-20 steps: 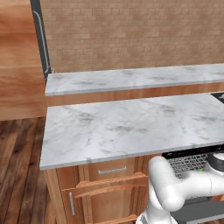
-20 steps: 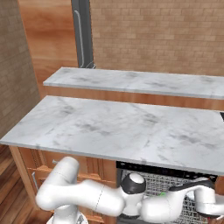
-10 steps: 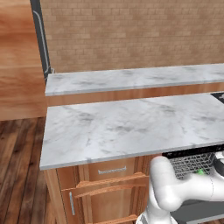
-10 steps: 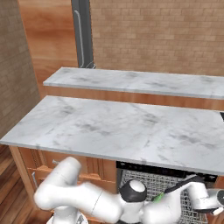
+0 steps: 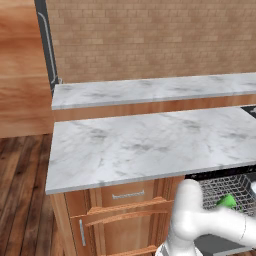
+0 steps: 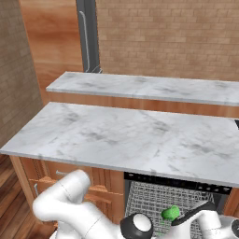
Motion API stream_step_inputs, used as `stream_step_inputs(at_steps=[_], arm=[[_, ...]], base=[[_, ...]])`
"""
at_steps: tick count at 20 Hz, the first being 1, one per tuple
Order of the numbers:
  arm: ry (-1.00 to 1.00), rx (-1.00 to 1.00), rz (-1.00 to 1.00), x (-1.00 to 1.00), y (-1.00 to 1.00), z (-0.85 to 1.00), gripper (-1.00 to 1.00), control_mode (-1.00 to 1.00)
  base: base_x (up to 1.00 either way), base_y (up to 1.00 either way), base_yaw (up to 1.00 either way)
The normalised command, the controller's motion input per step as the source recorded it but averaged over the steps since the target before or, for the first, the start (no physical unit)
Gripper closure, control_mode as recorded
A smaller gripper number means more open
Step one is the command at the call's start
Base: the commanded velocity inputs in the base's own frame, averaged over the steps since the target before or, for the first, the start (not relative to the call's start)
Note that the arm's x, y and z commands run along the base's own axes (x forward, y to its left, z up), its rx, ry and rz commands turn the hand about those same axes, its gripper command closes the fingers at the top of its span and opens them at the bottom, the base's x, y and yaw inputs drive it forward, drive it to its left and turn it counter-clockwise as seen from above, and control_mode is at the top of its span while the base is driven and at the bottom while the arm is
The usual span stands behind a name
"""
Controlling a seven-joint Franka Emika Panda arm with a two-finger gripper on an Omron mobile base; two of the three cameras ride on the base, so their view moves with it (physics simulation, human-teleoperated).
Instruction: Pick up the cup and bowl from the counter, place them in the dishwasher, and close the dishwasher door.
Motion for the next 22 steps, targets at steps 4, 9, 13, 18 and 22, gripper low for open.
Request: stream_step_inputs(at_steps=[4,9,13,18,22], arm=[[-0.11,0.00,0.00,-0.29,0.81,-0.32,1.00,-1.00],[-0.08,0.00,0.00,-0.13,0.83,-0.36,1.00,-1.00],[-0.03,0.00,0.00,-0.03,0.44,-0.65,1.00,-1.00],[0.00,0.00,0.00,0.00,0.31,-0.80,-1.00,-1.00],[-0.04,0.01,0.00,-0.07,0.05,-0.56,-1.00,-1.00]], base=[[0.00,0.00,0.00],[0.00,0.00,0.00],[0.00,0.00,0.00],[0.00,0.00,0.00],[0.00,0.00,0.00]])
